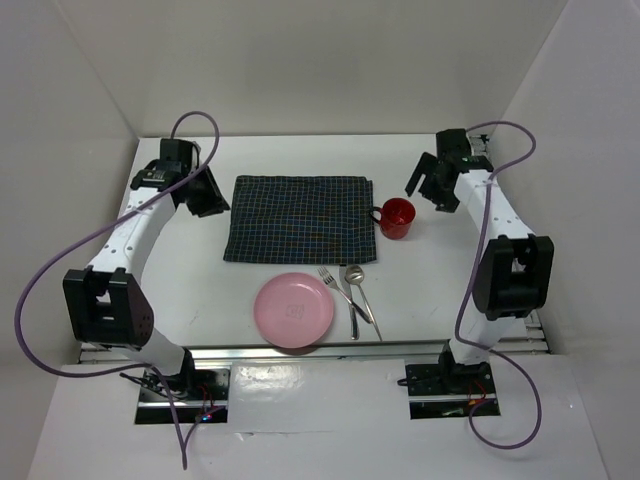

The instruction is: Set the dinner table for one person

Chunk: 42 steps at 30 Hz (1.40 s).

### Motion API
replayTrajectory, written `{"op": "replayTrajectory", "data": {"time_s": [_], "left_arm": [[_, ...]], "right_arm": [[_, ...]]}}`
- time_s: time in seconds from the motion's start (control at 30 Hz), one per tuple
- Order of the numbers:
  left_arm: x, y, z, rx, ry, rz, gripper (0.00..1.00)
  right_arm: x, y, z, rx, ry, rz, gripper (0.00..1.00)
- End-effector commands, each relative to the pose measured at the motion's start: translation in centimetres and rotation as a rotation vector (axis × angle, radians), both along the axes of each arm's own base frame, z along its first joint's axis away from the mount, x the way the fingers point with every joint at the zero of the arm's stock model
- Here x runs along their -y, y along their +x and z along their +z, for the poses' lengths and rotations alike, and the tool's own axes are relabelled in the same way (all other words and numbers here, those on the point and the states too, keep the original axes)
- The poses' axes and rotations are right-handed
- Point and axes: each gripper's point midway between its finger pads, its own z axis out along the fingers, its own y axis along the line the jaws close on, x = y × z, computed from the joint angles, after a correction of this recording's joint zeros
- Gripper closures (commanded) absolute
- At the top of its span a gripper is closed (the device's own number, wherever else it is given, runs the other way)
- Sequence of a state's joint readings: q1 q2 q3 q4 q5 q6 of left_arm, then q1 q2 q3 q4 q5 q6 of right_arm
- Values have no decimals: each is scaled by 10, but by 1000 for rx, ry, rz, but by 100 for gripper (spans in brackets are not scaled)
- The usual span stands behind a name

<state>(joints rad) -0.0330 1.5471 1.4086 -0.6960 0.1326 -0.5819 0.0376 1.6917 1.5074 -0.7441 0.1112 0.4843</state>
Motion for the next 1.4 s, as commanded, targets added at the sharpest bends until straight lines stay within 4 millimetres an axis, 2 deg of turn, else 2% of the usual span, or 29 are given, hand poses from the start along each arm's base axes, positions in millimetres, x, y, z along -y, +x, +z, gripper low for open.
{"op": "replayTrajectory", "data": {"time_s": [0.0,0.07,0.17,0.37,0.4,0.47,0.57,0.6,0.63,0.67,0.7,0.77,0.83,0.87,0.9,0.93,0.97,1.0,1.03,1.07,1.1,1.13,1.17,1.2,1.23,1.27,1.3,1.33,1.37], "left_arm": [[8,-1,-9,-2,-11,-15,63],[12,-4,-10,-11,-10,-24,65],[15,-4,-14,-20,-10,-34,65],[17,-4,-14,-20,-2,-37,66],[17,-4,-17,-29,-2,-37,66],[17,-4,-17,-29,-2,-37,66],[17,-4,-17,-29,-2,-37,66],[21,-4,-17,-29,-2,-46,67],[21,-4,-17,-29,-2,-46,67],[21,-6,-22,-49,0,-46,67],[21,-4,-19,-40,-1,-46,67],[21,-4,-19,-40,-1,-46,67],[25,-2,-15,-29,-2,-56,68],[25,-2,-15,-29,-2,-56,68],[25,-1,-12,-20,-2,-56,68],[25,-3,-13,-29,-2,-56,68],[28,-2,-9,-20,-2,-65,68],[28,-2,-9,-20,-2,-65,68],[28,-2,-9,-20,-2,-65,68],[28,-2,-7,-20,3,-72,68],[28,-2,-7,-20,3,-72,68],[26,-2,-8,-17,17,-75,68],[26,-4,-9,-28,18,-75,68],[26,-4,-9,-28,18,-75,68],[25,-6,-10,-37,18,-75,68],[25,-6,-10,-37,18,-75,68],[25,-6,-10,-37,18,-75,68],[25,-6,-10,-35,24,-82,68],[25,-6,-10,-35,24,-82,68]], "right_arm": [[-19,-5,-20,-35,53,74,12],[-24,-1,-29,-41,73,88,16],[-26,1,-56,-96,86,85,20],[-27,2,-82,-129,91,76,42],[-27,2,-86,-140,91,75,49],[-27,1,-90,-149,91,75,55],[-25,2,-91,-148,62,66,74],[-23,5,-83,-128,52,60,80],[-20,6,-80,-126,41,52,92],[-15,9,-73,-106,16,36,97],[-17,9,-67,-100,-3,46,100],[-15,18,-51,-66,-14,49,100],[-19,30,-25,-5,-35,89,100],[-23,35,-14,23,-41,106,100],[-28,40,-16,14,-30,140,100],[-39,50,0,48,-35,169,100],[-47,55,4,56,-33,193,100],[-53,61,6,59,-32,205,100],[-59,66,-8,25,-53,243,100],[-73,78,7,66,-58,275,100],[-81,83,7,66,-61,306,100],[-88,87,-10,30,-86,351,100],[-103,98,5,73,-93,384,100],[-110,103,4,74,-101,405,100],[-113,106,-13,36,-120,416,100],[-120,117,-1,79,-129,436,100],[-126,120,-2,85,-144,449,100],[-126,125,-13,71,-159,468,100],[-134,129,-6,95,-164,484,100]]}}
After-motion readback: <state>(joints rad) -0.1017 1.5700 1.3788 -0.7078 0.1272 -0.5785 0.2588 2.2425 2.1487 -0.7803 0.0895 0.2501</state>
